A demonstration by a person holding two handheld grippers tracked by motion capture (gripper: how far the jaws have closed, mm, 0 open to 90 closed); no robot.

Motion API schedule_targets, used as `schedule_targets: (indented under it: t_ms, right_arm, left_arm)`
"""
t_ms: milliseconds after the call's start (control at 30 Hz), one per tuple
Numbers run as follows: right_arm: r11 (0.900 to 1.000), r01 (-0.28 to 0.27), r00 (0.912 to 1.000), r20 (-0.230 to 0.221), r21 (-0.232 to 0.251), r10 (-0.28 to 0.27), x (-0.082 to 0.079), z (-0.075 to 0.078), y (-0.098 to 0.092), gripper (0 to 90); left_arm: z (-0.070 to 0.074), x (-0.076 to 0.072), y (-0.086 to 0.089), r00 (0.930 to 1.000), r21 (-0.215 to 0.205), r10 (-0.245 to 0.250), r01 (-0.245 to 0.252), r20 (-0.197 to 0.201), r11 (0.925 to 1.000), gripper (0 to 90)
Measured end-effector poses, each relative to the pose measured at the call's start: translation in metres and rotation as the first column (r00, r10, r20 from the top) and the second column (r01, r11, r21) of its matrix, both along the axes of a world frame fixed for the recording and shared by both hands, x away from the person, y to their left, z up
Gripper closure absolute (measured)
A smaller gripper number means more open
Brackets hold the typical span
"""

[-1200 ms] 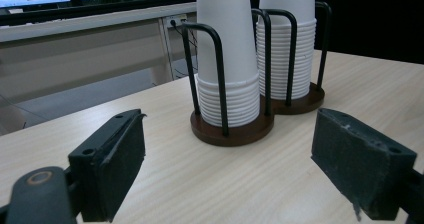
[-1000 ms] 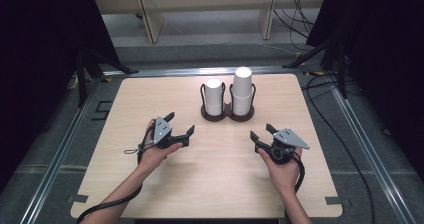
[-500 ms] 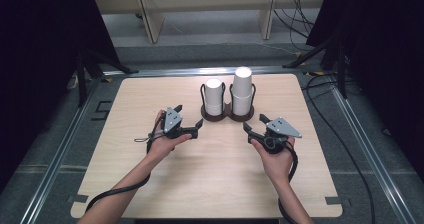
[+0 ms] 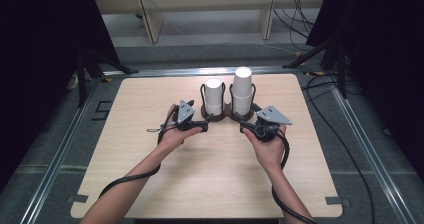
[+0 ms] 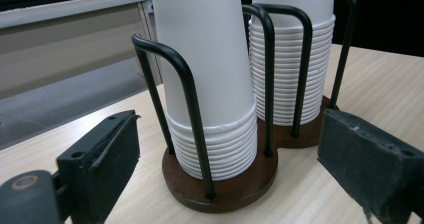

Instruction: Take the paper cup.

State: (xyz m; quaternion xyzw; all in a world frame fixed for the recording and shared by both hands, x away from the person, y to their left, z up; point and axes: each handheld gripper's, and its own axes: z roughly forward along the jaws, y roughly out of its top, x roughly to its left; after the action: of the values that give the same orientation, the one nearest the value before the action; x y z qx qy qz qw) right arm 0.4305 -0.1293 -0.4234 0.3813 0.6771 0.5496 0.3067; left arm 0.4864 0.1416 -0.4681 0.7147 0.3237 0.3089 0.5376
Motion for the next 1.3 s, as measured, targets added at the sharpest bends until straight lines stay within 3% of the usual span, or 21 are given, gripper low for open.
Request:
schedule_targets:
  t_ms: [200, 233, 267, 300, 333, 367, 433, 500, 567, 633, 767, 833, 867, 967, 1000, 1300]
  right_arm:
    - [0.999, -0.043, 0.9989, -0.018, 0.002, 0.043, 0.014, 0.007, 0.016, 30.8]
    - [1.0, -0.03, 0.9995, 0.012, -0.004, 0.03, 0.016, 0.007, 0.018, 30.8]
    - [0.998, -0.055, 0.9985, 0.001, 0.001, 0.055, 0.02, 0.008, 0.022, 30.8]
    - [0.999, -0.043, 0.9989, -0.02, 0.013, 0.043, 0.02, 0.009, 0.026, 30.8]
    - [0.998, -0.055, 0.9984, 0.009, -0.021, 0.056, 0.024, 0.011, 0.027, 30.8]
    - [0.998, -0.069, 0.9976, 0.001, 0.005, 0.069, 0.027, 0.011, 0.031, 30.8]
    - [0.997, -0.071, 0.9975, -0.001, 0.004, 0.071, 0.032, 0.015, 0.038, 30.9]
    - [0.997, -0.075, 0.9972, -0.002, -0.002, 0.075, 0.04, 0.021, 0.045, 31.0]
    - [0.997, -0.079, 0.9965, 0.024, -0.025, 0.08, 0.047, 0.025, 0.048, 31.1]
    - [0.996, -0.086, 0.9963, 0.002, -0.002, 0.086, 0.052, 0.028, 0.055, 31.1]
    - [0.995, -0.097, 0.9951, 0.016, -0.015, 0.097, 0.06, 0.034, 0.061, 31.2]
    - [0.995, -0.094, 0.9943, 0.047, -0.034, 0.096, 0.067, 0.037, 0.065, 31.3]
    - [0.995, -0.102, 0.9946, 0.014, -0.019, 0.102, 0.067, 0.039, 0.068, 31.3]
    - [0.995, -0.101, 0.9947, 0.014, -0.023, 0.101, 0.075, 0.039, 0.072, 31.2]
    - [0.995, -0.094, 0.9956, -0.005, -0.018, 0.094, 0.076, 0.039, 0.073, 31.3]
    - [0.996, -0.061, 0.9981, 0.002, -0.065, 0.061, 0.094, 0.036, 0.079, 31.3]
  left_arm:
    - [-0.008, 0.016, -0.005, 0.9994, 0.02, 0.002, -0.002, -0.035, 0.9998, 14.4]
    - [-0.009, 0.019, -0.006, 0.9987, 0.019, -0.004, 0.005, -0.051, 0.9998, 14.7]
    - [-0.01, 0.023, -0.006, 0.9995, 0.032, -0.013, 0.014, -0.029, 0.9994, 15.7]
    - [-0.011, 0.026, -0.006, 0.9992, 0.05, -0.018, 0.02, -0.037, 0.9986, 16.5]
    - [-0.012, 0.028, -0.007, 0.9992, 0.051, -0.02, 0.021, -0.035, 0.9985, 18.5]
    - [-0.013, 0.03, -0.008, 0.999, 0.051, -0.019, 0.021, -0.04, 0.9985, 19.8]
    - [-0.014, 0.033, -0.009, 0.9985, 0.038, -0.017, 0.019, -0.053, 0.9991, 20.4]
    - [-0.015, 0.035, -0.01, 0.9941, -0.017, 0.004, -0.006, -0.109, 0.9998, 21.7]
    - [-0.016, 0.037, -0.011, 0.994, -0.009, 0.003, -0.004, -0.11, 0.9999, 22.4]
    - [-0.016, 0.038, -0.011, 0.9935, 0.0, 0.005, -0.005, -0.114, 1.0, 22.7]
    - [-0.019, 0.042, -0.012, 0.9924, 0.004, 0.0, 0.0, -0.123, 1.0, 23.5]
    - [-0.02, 0.044, -0.014, 0.9911, 0.009, -0.005, 0.006, -0.133, 0.9999, 24.2]
    - [-0.02, 0.044, -0.015, 0.9907, 0.009, -0.004, 0.005, -0.136, 1.0, 24.5]
    - [-0.022, 0.045, -0.016, 0.9905, 0.012, -0.009, 0.01, -0.137, 0.9999, 25.5]
    - [-0.022, 0.045, -0.016, 0.9901, 0.013, -0.011, 0.013, -0.14, 0.9998, 26.2]
    - [-0.023, 0.049, -0.017, 0.9881, 0.01, -0.006, 0.008, -0.154, 0.9999, 27.0]
